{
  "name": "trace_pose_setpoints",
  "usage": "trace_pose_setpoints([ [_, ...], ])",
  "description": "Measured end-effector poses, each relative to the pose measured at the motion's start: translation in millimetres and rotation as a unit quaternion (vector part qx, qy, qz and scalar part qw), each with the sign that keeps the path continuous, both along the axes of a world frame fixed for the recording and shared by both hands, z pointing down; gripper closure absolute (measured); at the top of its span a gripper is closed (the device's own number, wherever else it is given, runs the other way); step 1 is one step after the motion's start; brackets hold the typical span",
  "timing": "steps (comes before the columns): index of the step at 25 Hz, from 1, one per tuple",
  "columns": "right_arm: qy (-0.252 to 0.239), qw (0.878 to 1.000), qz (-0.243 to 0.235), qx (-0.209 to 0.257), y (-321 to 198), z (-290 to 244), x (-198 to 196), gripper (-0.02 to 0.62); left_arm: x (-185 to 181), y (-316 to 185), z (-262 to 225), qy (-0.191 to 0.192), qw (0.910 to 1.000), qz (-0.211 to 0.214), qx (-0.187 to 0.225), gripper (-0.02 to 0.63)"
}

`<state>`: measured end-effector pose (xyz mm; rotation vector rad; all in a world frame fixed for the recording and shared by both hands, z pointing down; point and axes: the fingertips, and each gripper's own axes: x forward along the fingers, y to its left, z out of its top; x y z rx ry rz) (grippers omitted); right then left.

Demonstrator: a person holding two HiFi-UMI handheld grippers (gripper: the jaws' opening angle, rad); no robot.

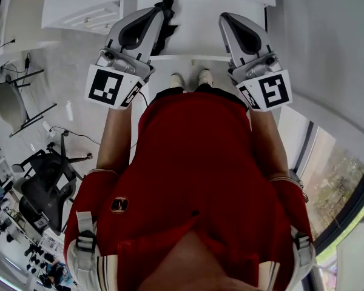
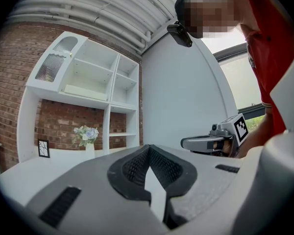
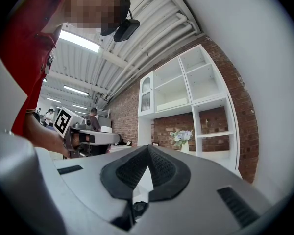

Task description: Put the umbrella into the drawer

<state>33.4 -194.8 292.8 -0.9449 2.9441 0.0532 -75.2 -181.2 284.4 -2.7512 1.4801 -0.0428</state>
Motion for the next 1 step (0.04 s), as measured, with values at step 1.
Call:
trace_pose_setpoints([
  [1, 0.0, 1.0, 0.0, 0.0, 0.1, 0.4, 0.3, 0.604, 0.2, 0.1, 0.5, 0.0, 1.0, 0.0, 0.0, 0.6],
])
